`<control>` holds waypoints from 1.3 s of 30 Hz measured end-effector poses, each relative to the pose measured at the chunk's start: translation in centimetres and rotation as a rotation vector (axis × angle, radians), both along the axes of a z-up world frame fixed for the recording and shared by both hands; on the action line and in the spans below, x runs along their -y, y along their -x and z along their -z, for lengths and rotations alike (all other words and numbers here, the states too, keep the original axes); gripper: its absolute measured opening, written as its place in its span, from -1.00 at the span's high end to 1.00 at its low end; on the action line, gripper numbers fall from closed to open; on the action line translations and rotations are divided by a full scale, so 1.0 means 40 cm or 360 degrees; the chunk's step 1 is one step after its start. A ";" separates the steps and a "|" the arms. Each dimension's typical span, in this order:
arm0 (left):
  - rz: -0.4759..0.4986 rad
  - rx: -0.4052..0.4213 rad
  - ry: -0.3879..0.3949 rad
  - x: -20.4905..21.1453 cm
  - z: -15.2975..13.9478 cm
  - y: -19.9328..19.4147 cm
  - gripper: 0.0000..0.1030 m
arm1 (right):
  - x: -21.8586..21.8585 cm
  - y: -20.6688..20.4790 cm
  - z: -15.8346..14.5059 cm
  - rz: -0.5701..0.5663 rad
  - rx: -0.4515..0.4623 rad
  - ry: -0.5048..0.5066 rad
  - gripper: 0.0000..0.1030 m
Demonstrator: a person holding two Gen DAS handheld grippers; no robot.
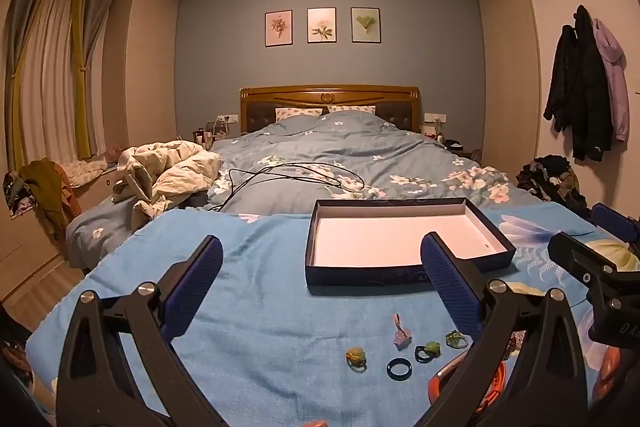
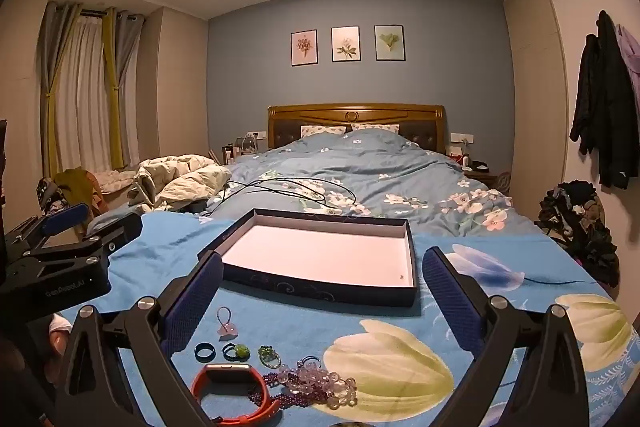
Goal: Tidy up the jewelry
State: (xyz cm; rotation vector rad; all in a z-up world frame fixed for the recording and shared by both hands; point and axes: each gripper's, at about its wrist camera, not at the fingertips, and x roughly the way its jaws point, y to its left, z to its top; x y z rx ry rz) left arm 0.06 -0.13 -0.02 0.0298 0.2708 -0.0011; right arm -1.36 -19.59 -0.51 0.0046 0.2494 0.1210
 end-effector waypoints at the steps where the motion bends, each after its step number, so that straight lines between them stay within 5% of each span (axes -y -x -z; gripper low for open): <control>1: -0.0004 0.0003 -0.0002 0.000 0.000 0.000 -0.89 | 0.002 0.001 -0.001 0.0005 0.0008 0.0000 -0.87; 39: -0.0006 0.0051 -0.0014 0.010 0.001 0.012 -0.89 | -0.003 0.007 -0.009 -0.0034 0.0012 0.0005 -0.87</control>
